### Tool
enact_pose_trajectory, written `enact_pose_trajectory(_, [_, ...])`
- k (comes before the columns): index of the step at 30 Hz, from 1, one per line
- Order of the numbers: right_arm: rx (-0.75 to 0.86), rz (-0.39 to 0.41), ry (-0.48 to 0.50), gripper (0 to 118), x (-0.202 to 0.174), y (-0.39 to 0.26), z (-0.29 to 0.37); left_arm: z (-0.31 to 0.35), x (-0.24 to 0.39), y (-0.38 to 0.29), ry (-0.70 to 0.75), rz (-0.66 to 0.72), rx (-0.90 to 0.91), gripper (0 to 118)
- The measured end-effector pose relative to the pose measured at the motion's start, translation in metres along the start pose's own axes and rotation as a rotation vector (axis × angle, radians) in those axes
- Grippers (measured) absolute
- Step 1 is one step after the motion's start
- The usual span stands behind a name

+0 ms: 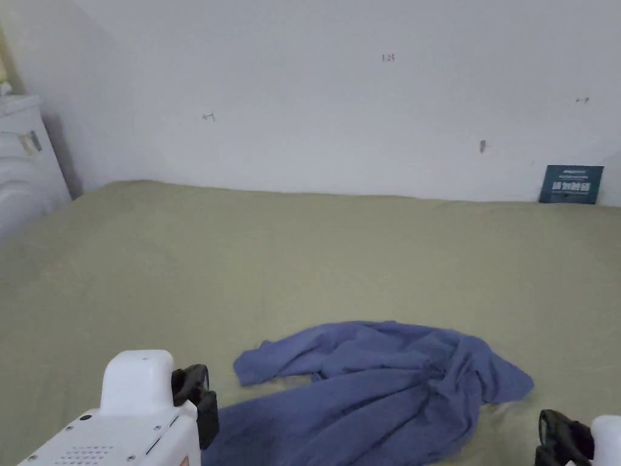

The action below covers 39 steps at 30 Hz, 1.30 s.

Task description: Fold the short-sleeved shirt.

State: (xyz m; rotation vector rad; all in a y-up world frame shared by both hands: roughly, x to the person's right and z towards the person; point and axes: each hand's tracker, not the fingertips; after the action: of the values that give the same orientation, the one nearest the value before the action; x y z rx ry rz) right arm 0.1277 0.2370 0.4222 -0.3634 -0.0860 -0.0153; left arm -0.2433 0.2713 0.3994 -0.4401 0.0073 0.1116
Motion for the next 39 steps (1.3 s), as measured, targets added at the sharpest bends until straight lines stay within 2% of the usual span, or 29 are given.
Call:
enact_pose_trajectory(1, [-0.001, -0.004, 0.009, 0, -0.003, 0.0, 0.001, 0.007, -0.011, -0.002, 0.008, 0.035, 0.006, 0])
enact_pose_trajectory(4, [-0.005, -0.001, 0.032, 0, -0.011, 0.0, 0.002, 0.011, -0.027, -0.003, 0.07, 0.022, 0.003, 0])
enact_pose_trajectory(8, [-0.009, 0.015, 0.047, 0, -0.018, 0.002, 0.001, -0.014, -0.055, -0.003, 0.098, 0.017, -0.055, 0])
enact_pose_trajectory(13, [-0.033, 0.032, 0.053, 0, -0.022, -0.002, -0.01, -0.075, -0.082, -0.018, 0.154, -0.002, -0.272, 0])
enact_pose_trajectory(16, [-0.068, 0.035, 0.052, 0, -0.021, -0.007, -0.021, -0.125, -0.104, -0.037, 0.114, 0.049, -0.424, 0])
enact_pose_trajectory(17, [-0.081, 0.034, 0.049, 0, -0.021, -0.009, -0.026, -0.141, -0.111, -0.042, 0.09, 0.066, -0.475, 4])
enact_pose_trajectory(18, [-0.091, 0.034, 0.047, 0, -0.02, -0.011, -0.029, -0.158, -0.121, -0.051, 0.079, 0.063, -0.524, 21])
enact_pose_trajectory(19, [-0.098, 0.033, 0.047, 0, -0.02, -0.012, -0.031, -0.169, -0.124, -0.055, 0.086, 0.066, -0.557, 57])
enact_pose_trajectory(20, [-0.109, 0.035, 0.043, 0, -0.02, -0.012, -0.034, -0.18, -0.126, -0.061, 0.106, 0.033, -0.588, 106])
enact_pose_trajectory(21, [-0.115, 0.037, 0.039, 0, -0.02, -0.013, -0.036, -0.192, -0.128, -0.067, 0.126, -0.001, -0.596, 117])
enact_pose_trajectory(23, [-0.132, 0.035, 0.031, 0, -0.019, -0.015, -0.042, -0.2, -0.125, -0.074, 0.191, -0.055, -0.596, 116])
enact_pose_trajectory(27, [-0.156, 0.041, 0.029, 0, -0.018, -0.018, -0.046, -0.221, -0.129, -0.086, 0.232, -0.08, -0.667, 116])
enact_pose_trajectory(30, [-0.176, 0.044, 0.022, 0, -0.014, -0.023, -0.05, -0.212, -0.125, -0.083, 0.206, -0.055, -0.664, 112])
enact_pose_trajectory(31, [-0.185, 0.041, 0.017, 0, -0.012, -0.025, -0.052, -0.208, -0.122, -0.081, 0.175, -0.059, -0.66, 107])
enact_pose_trajectory(32, [-0.196, 0.034, 0.007, 0, -0.008, -0.027, -0.056, -0.203, -0.118, -0.078, 0.158, -0.06, -0.646, 89])
enact_pose_trajectory(33, [-0.209, 0.019, -0.004, 0, -0.003, -0.029, -0.06, -0.199, -0.113, -0.076, 0.153, -0.081, -0.634, 76])
enact_pose_trajectory(34, [-0.218, -0.001, -0.008, 0, 0.002, -0.03, -0.065, -0.205, -0.118, -0.076, 0.114, -0.092, -0.633, 52])
enact_pose_trajectory(35, [-0.229, -0.012, -0.016, 0, 0.009, -0.031, -0.072, -0.206, -0.116, -0.076, 0.103, -0.091, -0.608, 9])
enact_pose_trajectory(36, [-0.242, -0.005, -0.027, 0, 0.015, -0.03, -0.08, -0.208, -0.113, -0.077, 0.153, -0.136, -0.605, 1])
enact_pose_trajectory(38, [-0.27, 0.01, -0.06, 0, 0.029, -0.026, -0.098, -0.211, -0.114, -0.08, 0.132, -0.158, -0.621, 1])
enact_pose_trajectory(39, [-0.282, -0.008, -0.066, 0, 0.038, -0.022, -0.107, -0.212, -0.117, -0.082, 0.13, -0.151, -0.622, 1])
